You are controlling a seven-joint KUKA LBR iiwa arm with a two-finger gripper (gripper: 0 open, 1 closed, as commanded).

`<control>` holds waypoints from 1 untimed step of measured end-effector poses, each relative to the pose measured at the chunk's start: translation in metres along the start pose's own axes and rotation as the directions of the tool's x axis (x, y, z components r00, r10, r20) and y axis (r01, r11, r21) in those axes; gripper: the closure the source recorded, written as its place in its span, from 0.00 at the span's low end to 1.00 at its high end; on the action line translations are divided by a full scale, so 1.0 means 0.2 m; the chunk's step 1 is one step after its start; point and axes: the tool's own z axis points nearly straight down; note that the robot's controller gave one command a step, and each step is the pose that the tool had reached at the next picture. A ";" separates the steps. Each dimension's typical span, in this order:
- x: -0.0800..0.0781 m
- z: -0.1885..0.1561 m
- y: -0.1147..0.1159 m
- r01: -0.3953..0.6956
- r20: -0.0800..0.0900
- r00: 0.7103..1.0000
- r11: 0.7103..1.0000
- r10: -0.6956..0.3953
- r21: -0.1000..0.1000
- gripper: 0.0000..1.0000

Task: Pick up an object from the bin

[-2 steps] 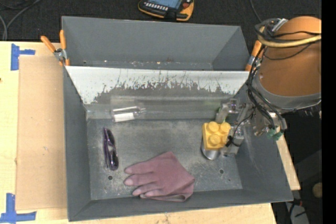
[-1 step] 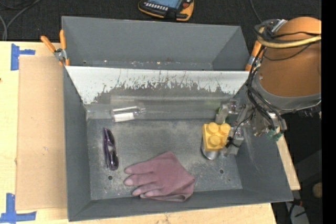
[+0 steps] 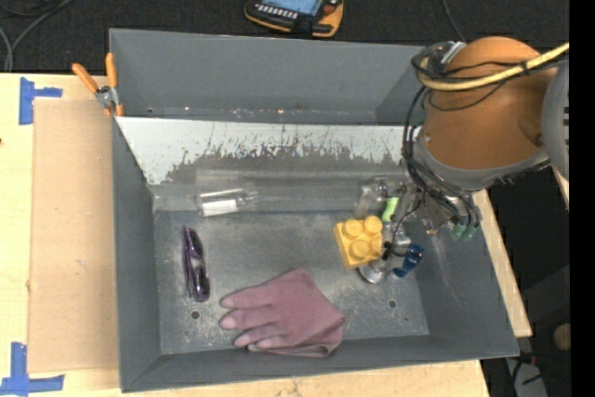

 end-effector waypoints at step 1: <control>0.03 0.03 0.09 0.034 -0.002 0.999 0.999 -0.034 0.000 1.00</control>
Offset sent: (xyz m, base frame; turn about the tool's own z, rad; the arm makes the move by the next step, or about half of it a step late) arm -0.0075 -0.0019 -0.0656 -0.0088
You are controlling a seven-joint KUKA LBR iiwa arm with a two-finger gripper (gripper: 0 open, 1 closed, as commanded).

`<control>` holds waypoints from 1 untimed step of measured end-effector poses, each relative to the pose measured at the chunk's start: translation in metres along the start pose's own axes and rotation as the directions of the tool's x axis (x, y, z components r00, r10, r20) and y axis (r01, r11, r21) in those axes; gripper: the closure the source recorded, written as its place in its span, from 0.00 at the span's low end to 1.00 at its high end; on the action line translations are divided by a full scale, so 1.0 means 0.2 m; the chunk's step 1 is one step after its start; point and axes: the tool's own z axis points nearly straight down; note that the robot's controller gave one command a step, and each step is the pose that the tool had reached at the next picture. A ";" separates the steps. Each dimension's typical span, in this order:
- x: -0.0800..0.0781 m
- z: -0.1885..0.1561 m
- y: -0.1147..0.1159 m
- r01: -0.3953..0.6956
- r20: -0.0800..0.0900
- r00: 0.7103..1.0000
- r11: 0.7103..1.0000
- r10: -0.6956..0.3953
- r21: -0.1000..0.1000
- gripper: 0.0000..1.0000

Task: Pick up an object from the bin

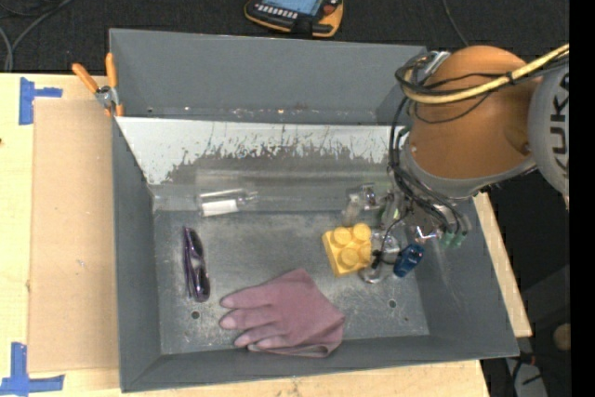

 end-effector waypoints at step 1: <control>0.02 0.32 -0.10 -0.029 -0.010 1.000 1.000 0.029 -0.001 1.00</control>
Offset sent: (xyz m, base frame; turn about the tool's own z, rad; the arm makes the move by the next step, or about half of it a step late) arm 0.0025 -0.0074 -0.0867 -0.0931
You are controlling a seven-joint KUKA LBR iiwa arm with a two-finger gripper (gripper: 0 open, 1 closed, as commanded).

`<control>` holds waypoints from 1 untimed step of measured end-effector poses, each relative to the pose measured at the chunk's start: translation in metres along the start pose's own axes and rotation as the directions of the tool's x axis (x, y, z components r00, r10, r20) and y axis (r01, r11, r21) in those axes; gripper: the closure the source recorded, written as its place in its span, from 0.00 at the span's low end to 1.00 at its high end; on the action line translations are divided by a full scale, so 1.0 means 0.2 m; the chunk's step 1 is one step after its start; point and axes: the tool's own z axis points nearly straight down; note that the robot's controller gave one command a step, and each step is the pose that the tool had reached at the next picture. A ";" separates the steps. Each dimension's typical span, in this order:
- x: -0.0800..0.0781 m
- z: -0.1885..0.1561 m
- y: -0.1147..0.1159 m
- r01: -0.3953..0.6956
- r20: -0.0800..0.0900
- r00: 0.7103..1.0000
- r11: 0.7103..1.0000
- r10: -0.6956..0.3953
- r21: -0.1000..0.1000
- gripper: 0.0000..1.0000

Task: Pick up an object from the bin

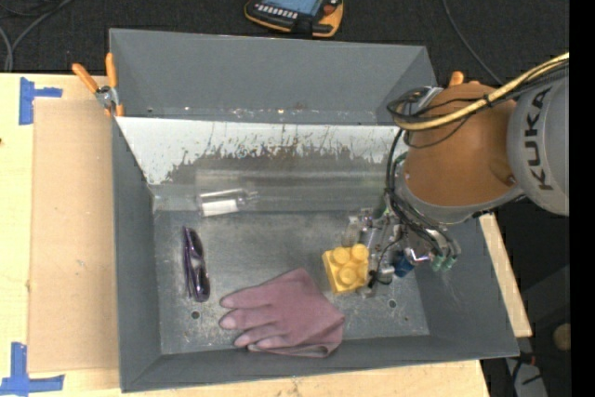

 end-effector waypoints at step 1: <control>-0.02 0.09 0.04 0.089 0.014 0.996 0.996 -0.089 0.002 1.00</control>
Offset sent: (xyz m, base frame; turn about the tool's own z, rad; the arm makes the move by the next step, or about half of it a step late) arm -0.0016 -0.0246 -0.1033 -0.2459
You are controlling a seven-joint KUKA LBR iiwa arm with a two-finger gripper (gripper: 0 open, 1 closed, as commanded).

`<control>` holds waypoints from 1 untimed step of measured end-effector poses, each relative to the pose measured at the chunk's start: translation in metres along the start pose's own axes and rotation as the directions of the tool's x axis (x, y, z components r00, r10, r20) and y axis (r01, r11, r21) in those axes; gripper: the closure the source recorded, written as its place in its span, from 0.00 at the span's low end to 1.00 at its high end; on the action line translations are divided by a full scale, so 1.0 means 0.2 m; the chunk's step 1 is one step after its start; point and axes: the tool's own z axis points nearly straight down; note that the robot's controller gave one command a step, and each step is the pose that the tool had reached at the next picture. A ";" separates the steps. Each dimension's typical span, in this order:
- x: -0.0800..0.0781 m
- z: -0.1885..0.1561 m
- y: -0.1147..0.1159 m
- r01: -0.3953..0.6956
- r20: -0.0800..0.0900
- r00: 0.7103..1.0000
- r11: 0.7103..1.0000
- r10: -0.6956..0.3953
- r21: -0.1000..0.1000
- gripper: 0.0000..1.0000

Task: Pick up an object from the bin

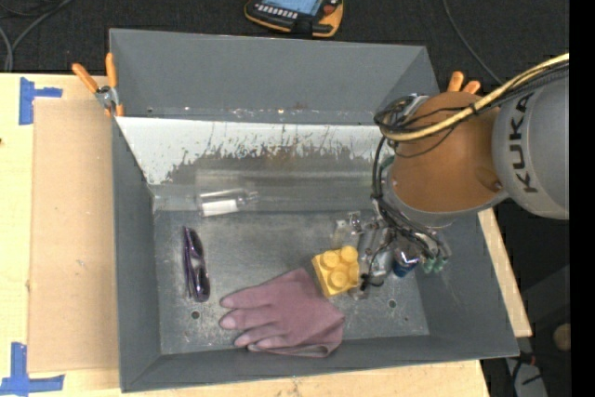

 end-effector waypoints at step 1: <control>0.06 0.45 -0.16 0.153 -0.010 0.988 0.988 -0.154 -0.005 1.00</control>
Offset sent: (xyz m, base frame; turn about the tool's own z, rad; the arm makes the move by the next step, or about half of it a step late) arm 0.0003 -0.0255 -0.0748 -0.1693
